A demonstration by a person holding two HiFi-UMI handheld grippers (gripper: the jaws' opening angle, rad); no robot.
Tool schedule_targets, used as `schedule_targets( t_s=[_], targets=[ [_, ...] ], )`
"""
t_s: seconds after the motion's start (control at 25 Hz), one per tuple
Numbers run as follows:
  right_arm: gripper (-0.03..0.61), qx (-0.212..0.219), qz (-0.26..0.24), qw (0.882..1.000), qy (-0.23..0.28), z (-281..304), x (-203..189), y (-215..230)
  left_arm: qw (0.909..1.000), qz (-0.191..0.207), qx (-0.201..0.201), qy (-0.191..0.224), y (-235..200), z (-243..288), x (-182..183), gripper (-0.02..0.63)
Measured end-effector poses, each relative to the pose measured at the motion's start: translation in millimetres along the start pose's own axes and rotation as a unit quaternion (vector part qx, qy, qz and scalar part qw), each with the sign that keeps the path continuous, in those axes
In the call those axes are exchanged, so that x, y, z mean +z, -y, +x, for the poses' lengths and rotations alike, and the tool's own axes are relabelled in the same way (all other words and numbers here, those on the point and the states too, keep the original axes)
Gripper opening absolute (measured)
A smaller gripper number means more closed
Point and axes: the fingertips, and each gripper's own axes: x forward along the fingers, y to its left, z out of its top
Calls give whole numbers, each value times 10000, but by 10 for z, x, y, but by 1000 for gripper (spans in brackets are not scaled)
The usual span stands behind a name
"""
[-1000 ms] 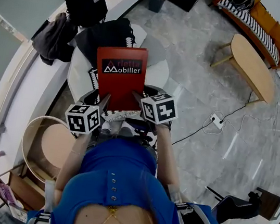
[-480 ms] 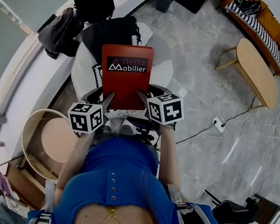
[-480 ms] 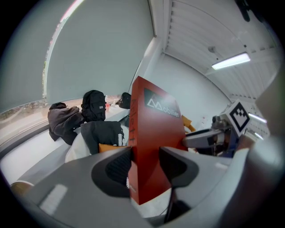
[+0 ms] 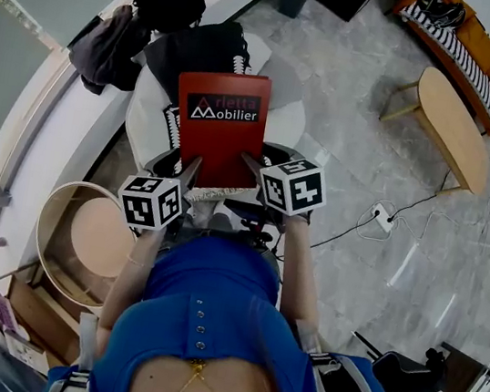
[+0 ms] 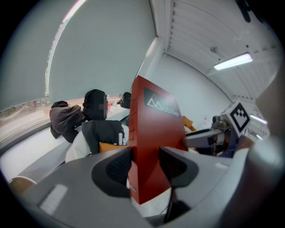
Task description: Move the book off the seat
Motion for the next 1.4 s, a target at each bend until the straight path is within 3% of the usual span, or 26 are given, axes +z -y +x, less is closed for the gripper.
schedule_targets(
  t_s=[0.72,1.12,1.4],
  targets=[
    [169,208,-116,9996,-136,-5,-90,154,9998,-106,142,-24,118,104,-109,189],
    [169,568,-537,9955,-539,285,-60,-68,9964,-655,544,49,-161,-42,-291,189],
    [169,939,-931,9876,-842,584,-62,-514,9892,-1104,927,260,-526,-372,-494,192]
  ],
)
